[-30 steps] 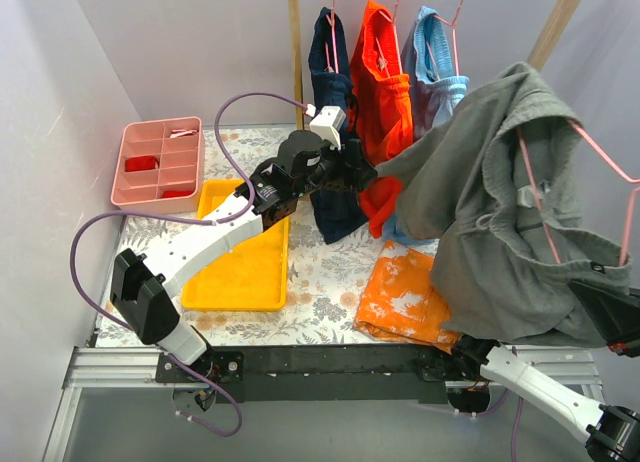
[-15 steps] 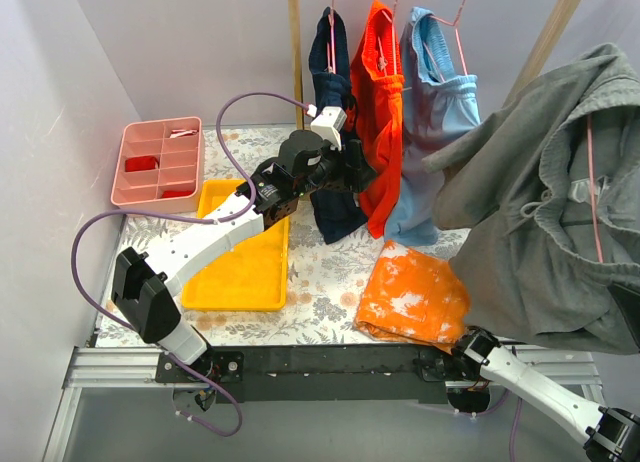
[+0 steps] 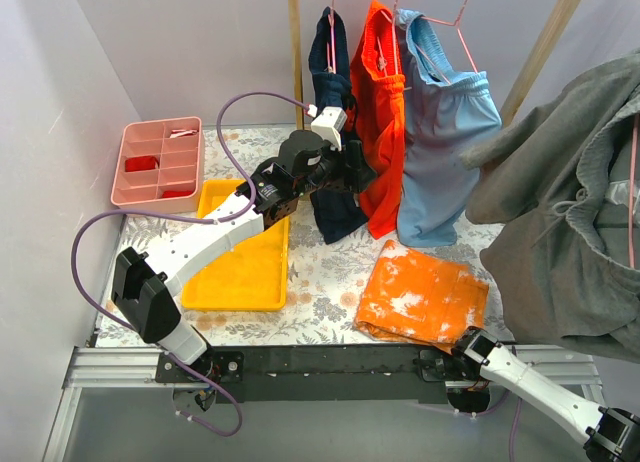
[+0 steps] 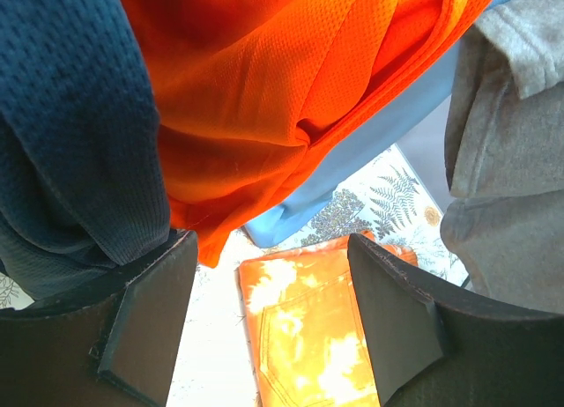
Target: Place the shorts on the hanger
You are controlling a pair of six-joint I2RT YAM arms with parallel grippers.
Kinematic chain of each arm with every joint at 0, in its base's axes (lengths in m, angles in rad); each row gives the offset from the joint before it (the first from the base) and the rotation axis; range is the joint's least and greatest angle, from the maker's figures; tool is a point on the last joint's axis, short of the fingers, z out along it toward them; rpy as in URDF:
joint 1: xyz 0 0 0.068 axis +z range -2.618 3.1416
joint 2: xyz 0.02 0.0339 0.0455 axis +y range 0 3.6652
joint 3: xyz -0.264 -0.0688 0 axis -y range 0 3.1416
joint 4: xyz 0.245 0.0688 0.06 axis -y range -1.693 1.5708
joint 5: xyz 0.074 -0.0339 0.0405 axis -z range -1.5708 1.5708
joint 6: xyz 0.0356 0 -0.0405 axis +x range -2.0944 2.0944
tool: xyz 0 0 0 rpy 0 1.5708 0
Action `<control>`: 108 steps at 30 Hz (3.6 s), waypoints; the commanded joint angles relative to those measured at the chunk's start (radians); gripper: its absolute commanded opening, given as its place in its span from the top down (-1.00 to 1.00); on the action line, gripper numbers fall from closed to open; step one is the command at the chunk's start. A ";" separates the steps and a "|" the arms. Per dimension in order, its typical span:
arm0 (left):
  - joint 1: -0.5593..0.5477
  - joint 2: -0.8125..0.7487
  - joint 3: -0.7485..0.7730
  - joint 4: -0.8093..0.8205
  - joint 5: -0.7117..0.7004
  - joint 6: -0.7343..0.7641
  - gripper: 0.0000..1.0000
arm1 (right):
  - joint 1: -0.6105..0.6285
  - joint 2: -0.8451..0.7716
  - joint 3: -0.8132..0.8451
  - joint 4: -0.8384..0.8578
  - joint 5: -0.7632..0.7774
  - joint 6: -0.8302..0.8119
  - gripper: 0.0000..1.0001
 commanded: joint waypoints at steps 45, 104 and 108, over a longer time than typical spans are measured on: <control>0.001 -0.039 -0.007 -0.022 -0.045 0.041 -0.37 | 0.203 0.251 -0.368 -0.020 0.619 0.234 0.97; 0.003 -0.217 -0.168 -0.079 0.057 0.018 -0.39 | -0.719 0.708 -0.336 0.553 -0.165 -0.328 0.97; 0.001 -0.296 -0.226 -0.088 0.121 -0.020 -0.39 | -0.841 0.758 -0.293 0.556 -0.356 -0.304 0.97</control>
